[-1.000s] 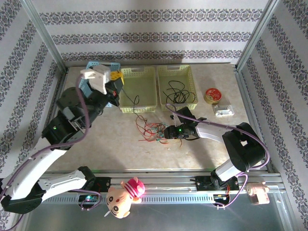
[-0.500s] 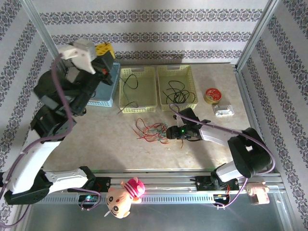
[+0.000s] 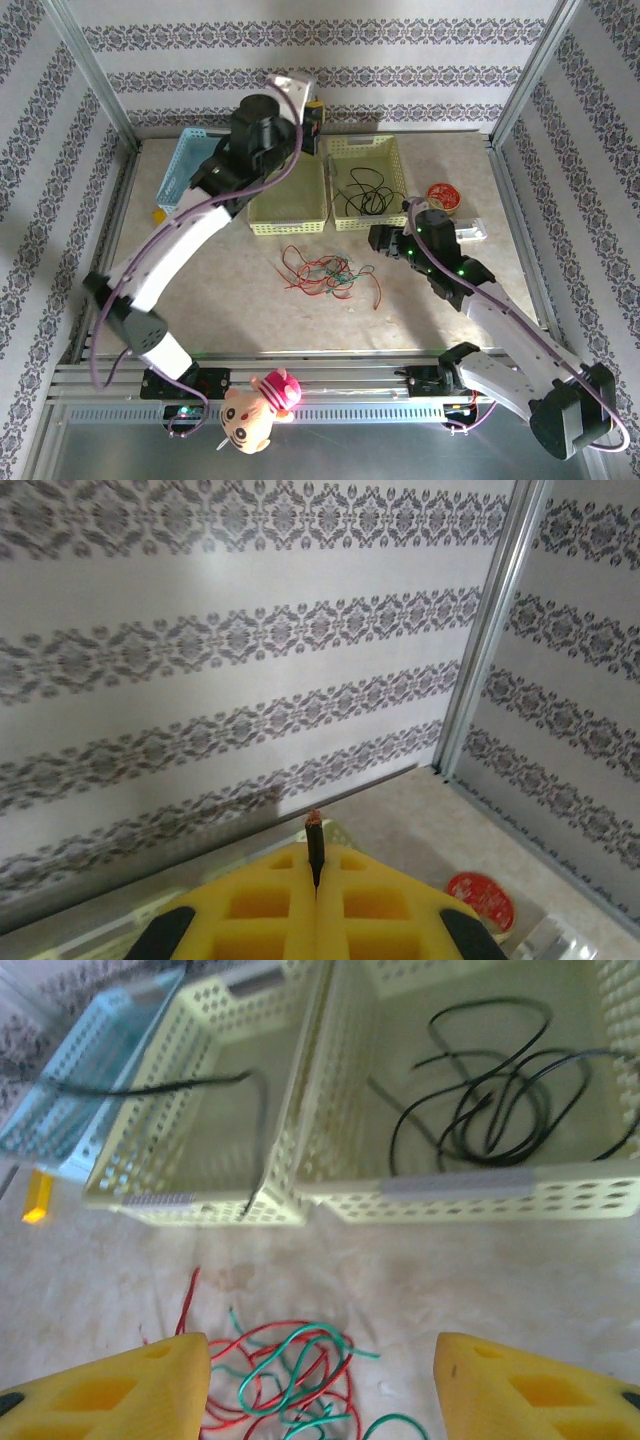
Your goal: Untangle the cables
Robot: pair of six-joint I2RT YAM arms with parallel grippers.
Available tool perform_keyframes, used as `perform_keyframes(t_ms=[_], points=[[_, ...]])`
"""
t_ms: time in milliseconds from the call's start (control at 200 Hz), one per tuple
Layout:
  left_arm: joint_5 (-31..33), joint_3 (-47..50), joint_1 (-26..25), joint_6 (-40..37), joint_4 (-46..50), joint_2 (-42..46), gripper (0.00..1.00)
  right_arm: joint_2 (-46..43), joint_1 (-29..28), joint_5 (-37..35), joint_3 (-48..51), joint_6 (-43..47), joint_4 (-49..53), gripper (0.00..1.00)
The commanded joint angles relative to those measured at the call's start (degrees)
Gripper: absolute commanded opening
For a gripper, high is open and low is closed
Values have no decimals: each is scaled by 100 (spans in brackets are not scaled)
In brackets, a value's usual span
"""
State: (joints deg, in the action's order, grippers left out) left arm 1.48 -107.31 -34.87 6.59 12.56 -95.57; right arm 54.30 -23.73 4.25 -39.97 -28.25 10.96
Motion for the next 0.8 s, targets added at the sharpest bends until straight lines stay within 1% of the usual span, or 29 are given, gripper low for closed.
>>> perform_keyframes(t_ms=[0,65,135,210,270,375,390,410,415,430,445,530,575,630,720,795], points=[[-907,-682,212,685,-570,-811,0,-205,276,-363,103,-104,210,61],[-1260,-1074,235,897,-703,-1449,0,-317,439,-296,176,-186,251,61],[-1303,-1614,228,1095,-453,-2097,0,-415,524,-232,217,-202,325,61],[-1272,-1970,230,1295,-54,-2783,0,-463,536,-159,217,-158,469,61],[-1185,-1993,235,1420,174,-3144,0,-458,544,-98,208,-139,612,61],[-949,-1882,218,1568,502,-3534,0,-404,543,57,241,-129,813,61],[-929,-1882,218,1567,550,-3577,4,-391,544,91,251,-134,826,61],[-921,-1881,218,1576,612,-3616,18,-374,544,148,267,-130,828,61],[-921,-1877,218,1575,623,-3630,19,-371,544,156,269,-129,829,61],[-925,-1873,218,1574,645,-3652,34,-350,544,209,276,-130,835,61],[-941,-1862,218,1569,656,-3664,44,-332,544,254,278,-124,844,61],[-1022,-1687,203,1476,606,-3548,77,-172,544,466,254,-96,888,61],[-976,-1502,213,1398,532,-3354,90,-61,536,583,207,-62,914,60],[-858,-1169,212,1264,403,-3022,100,75,507,665,158,-20,951,60],[-570,-461,218,1089,200,-2346,99,306,425,768,105,71,971,60],[-89,204,234,1093,142,-1782,99,593,307,882,38,169,1056,60]])
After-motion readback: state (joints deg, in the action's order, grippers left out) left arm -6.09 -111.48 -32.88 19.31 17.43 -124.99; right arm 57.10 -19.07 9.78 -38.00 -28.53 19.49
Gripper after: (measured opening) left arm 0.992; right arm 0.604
